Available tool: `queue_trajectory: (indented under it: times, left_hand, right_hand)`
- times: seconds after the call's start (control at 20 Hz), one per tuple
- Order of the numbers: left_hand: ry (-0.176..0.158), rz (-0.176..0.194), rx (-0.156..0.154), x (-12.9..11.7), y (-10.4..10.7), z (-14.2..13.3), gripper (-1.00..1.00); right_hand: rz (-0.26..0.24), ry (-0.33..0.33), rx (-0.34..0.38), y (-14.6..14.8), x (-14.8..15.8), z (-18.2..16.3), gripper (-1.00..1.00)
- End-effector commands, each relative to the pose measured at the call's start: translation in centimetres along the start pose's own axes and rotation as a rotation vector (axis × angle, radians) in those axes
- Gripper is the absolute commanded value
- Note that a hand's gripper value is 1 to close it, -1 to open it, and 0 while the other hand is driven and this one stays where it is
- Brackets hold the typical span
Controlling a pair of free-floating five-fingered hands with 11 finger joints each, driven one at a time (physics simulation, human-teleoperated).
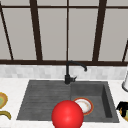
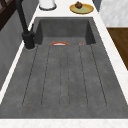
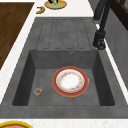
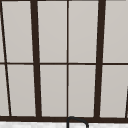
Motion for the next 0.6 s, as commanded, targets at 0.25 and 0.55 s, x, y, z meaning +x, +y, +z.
queue_trajectory:
  times: [0.25,0.55]
  left_hand:
    - [-0.049,0.011,-0.017,3.1,3.7,-5.5,1.00]
    - [-0.050,0.017,-0.014,5.0,6.9,-9.4,1.00]
  right_hand:
    - [0.000,0.000,0.000,0.0,0.0,0.0,0.00]
    - [0.000,0.000,0.000,0.0,0.0,0.0,0.00]
